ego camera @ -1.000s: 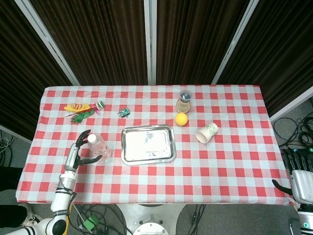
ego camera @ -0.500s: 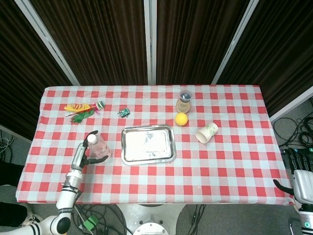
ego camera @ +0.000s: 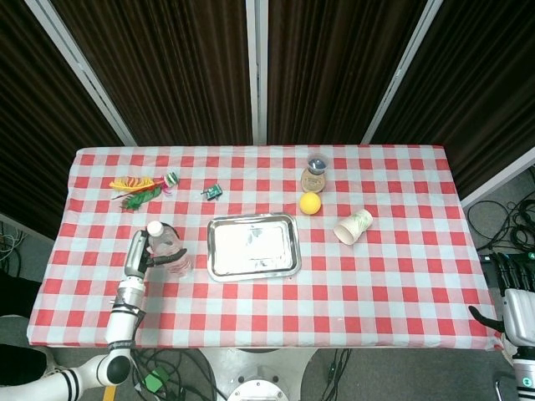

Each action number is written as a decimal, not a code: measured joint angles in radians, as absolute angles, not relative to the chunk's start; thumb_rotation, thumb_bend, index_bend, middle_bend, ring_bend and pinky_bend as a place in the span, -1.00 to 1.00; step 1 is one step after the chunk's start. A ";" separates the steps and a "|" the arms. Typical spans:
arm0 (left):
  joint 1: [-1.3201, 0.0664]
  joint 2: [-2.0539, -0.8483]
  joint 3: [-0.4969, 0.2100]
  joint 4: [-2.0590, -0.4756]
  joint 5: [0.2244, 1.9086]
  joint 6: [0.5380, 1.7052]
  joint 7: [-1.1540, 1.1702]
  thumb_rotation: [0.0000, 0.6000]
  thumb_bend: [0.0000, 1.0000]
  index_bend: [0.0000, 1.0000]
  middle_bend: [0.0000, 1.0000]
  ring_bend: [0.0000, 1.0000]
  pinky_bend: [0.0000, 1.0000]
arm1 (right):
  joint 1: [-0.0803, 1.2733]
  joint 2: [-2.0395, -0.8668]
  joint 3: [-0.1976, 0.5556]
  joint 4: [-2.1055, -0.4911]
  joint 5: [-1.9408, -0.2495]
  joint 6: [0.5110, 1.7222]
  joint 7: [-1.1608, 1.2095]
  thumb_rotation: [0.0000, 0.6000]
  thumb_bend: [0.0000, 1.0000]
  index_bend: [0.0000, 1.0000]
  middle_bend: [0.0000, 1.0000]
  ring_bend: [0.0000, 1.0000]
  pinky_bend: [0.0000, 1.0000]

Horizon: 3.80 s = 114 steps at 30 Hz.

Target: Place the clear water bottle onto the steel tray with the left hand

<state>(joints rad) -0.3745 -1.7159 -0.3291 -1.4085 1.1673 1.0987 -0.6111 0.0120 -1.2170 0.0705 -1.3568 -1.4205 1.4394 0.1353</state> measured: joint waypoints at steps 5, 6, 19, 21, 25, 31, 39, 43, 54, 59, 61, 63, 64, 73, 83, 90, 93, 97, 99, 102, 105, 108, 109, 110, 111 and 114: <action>-0.382 -1.693 -0.349 -1.456 1.161 1.111 -0.580 1.00 -0.55 0.33 0.41 0.07 0.10 | 0.012 -1.214 0.069 -1.362 -1.419 1.436 0.129 1.00 -0.83 -0.97 -0.92 -1.00 -1.00; -0.385 -1.689 -0.353 -1.462 1.163 1.112 -0.574 1.00 -0.55 0.33 0.41 0.07 0.10 | 0.012 -1.213 0.069 -1.363 -1.418 1.435 0.129 1.00 -0.83 -0.97 -0.92 -1.00 -1.00; -0.531 -1.566 -0.535 -1.602 1.190 1.114 -0.469 1.00 -0.55 0.33 0.40 0.07 0.09 | 0.013 -1.203 0.060 -1.374 -1.418 1.417 0.124 1.00 -0.83 -0.97 -0.92 -1.00 -1.00; -0.514 -1.572 -0.496 -1.592 1.180 1.111 -0.478 1.00 -0.56 0.32 0.40 0.07 0.09 | 0.013 -1.202 0.060 -1.375 -1.419 1.418 0.125 1.00 -0.83 -0.97 -0.92 -1.00 -1.00; -0.515 -1.573 -0.437 -1.567 1.163 1.092 -0.502 1.00 -0.56 0.32 0.40 0.07 0.09 | 0.012 -1.202 0.057 -1.372 -1.424 1.422 0.126 1.00 -0.83 -0.97 -0.92 -1.00 -1.00; -0.575 -1.550 -0.552 -1.563 1.207 1.092 -0.509 1.00 -0.56 0.31 0.39 0.07 0.10 | 0.014 -1.202 0.054 -1.375 -1.422 1.411 0.117 1.00 -0.82 -0.97 -0.92 -1.00 -1.00; -0.524 -1.558 -0.418 -1.508 1.180 1.098 -0.541 1.00 -0.56 0.31 0.38 0.07 0.09 | 0.015 -1.193 0.052 -1.381 -1.419 1.403 0.125 1.00 -0.83 -0.97 -0.92 -1.00 -1.00; -0.531 -1.556 -0.409 -1.479 1.191 1.102 -0.559 1.00 -0.55 0.30 0.37 0.07 0.10 | 0.015 -1.194 0.053 -1.381 -1.421 1.407 0.124 1.00 -0.83 -0.97 -0.92 -1.00 -1.00; -0.612 -1.658 -0.419 -1.431 1.221 1.090 -0.554 1.00 -0.56 0.28 0.35 0.07 0.09 | 0.008 -1.195 0.056 -1.377 -1.423 1.425 0.128 1.00 -0.82 -0.97 -0.92 -1.00 -1.00; -0.627 -1.575 -0.484 -1.393 1.174 1.071 -0.556 1.00 -0.56 0.28 0.35 0.07 0.09 | 0.014 -1.194 0.052 -1.376 -1.422 1.405 0.124 1.00 -0.82 -0.97 -0.91 -1.00 -1.00; -0.638 -1.587 -0.480 -1.397 1.180 1.067 -0.558 1.00 -0.56 0.28 0.35 0.07 0.09 | 0.018 -1.192 0.051 -1.379 -1.415 1.388 0.118 1.00 -0.82 -0.97 -0.91 -1.00 -1.00; -0.647 -1.623 -0.471 -1.399 1.184 1.071 -0.559 1.00 -0.56 0.28 0.35 0.07 0.09 | 0.019 -1.187 0.052 -1.385 -1.408 1.383 0.120 1.00 -0.82 -0.97 -0.91 -1.00 -1.00; -0.648 -1.638 -0.470 -1.397 1.184 1.075 -0.558 1.00 -0.56 0.28 0.35 0.07 0.09 | 0.019 -1.186 0.053 -1.386 -1.408 1.384 0.123 1.00 -0.82 -0.97 -0.91 -1.00 -1.00; -0.644 -1.567 -0.476 -1.412 1.167 1.084 -0.549 1.00 -0.56 0.28 0.34 0.07 0.09 | 0.028 -1.179 0.045 -1.395 -1.409 1.359 0.116 1.00 -0.82 -0.97 -0.91 -1.00 -1.00; -0.666 -1.794 -0.423 -1.371 1.211 1.204 -0.535 1.00 -0.59 0.24 0.34 0.07 0.09 | 0.021 -1.181 0.049 -1.391 -1.411 1.381 0.131 1.00 -0.82 -0.97 -0.91 -1.00 -1.00; -0.668 -1.921 -0.362 -1.266 1.259 1.260 -0.540 1.00 -0.61 0.23 0.32 0.05 0.08 | 0.023 -1.181 0.051 -1.395 -1.403 1.373 0.132 1.00 -0.82 -0.99 -0.91 -1.00 -1.00; -0.665 -1.951 -0.326 -1.228 1.291 1.269 -0.546 1.00 -0.62 0.22 0.31 0.04 0.07 | 0.026 -1.182 0.052 -1.397 -1.402 1.369 0.127 1.00 -0.82 -1.00 -0.91 -1.00 -1.00; -0.658 -1.988 -0.314 -1.190 1.294 1.267 -0.564 1.00 -0.62 0.22 0.31 0.04 0.07 | 0.027 -1.182 0.053 -1.401 -1.395 1.363 0.121 1.00 -0.82 -1.00 -0.91 -1.00 -1.00; -0.658 -2.005 -0.308 -1.166 1.298 1.267 -0.568 1.00 -0.62 0.22 0.31 0.04 0.07 | 0.028 -1.182 0.056 -1.404 -1.390 1.361 0.121 1.00 -0.82 -1.00 -0.91 -1.00 -1.00; -0.659 -2.033 -0.300 -1.121 1.311 1.269 -0.572 1.00 -0.62 0.22 0.31 0.04 0.07 | 0.029 -1.182 0.056 -1.405 -1.388 1.360 0.117 1.00 -0.82 -1.00 -0.91 -1.00 -1.00; -0.664 -2.067 -0.296 -1.061 1.318 1.266 -0.584 1.00 -0.62 0.22 0.31 0.04 0.07 | 0.029 -1.181 0.057 -1.406 -1.384 1.358 0.120 1.00 -0.82 -1.00 -0.91 -1.00 -1.00; -0.672 -2.100 -0.297 -0.997 1.320 1.254 -0.603 1.00 -0.62 0.22 0.30 0.04 0.07 | 0.029 -1.179 0.058 -1.407 -1.380 1.354 0.126 1.00 -0.82 -1.00 -0.91 -1.00 -1.00; -0.674 -2.109 -0.299 -0.978 1.320 1.249 -0.610 1.00 -0.62 0.22 0.30 0.04 0.07 | 0.029 -1.178 0.058 -1.407 -1.380 1.352 0.128 1.00 -0.82 -1.00 -0.91 -1.00 -1.00; -0.678 -2.120 -0.301 -0.953 1.319 1.243 -0.621 1.00 -0.62 0.22 0.29 0.04 0.07 | 0.029 -1.177 0.058 -1.408 -1.379 1.350 0.129 1.00 -0.82 -1.00 -0.91 -1.00 -1.00; -0.680 -2.129 -0.303 -0.934 1.319 1.239 -0.628 1.00 -0.62 0.22 0.29 0.04 0.07 | 0.030 -1.176 0.057 -1.408 -1.379 1.349 0.130 1.00 -0.82 -1.00 -0.91 -1.00 -1.00; -0.687 -2.155 -0.311 -0.878 1.319 1.231 -0.655 1.00 -0.62 0.20 0.28 0.03 0.06 | 0.030 -1.175 0.057 -1.408 -1.377 1.346 0.132 1.00 -0.82 -1.00 -0.91 -1.00 -1.00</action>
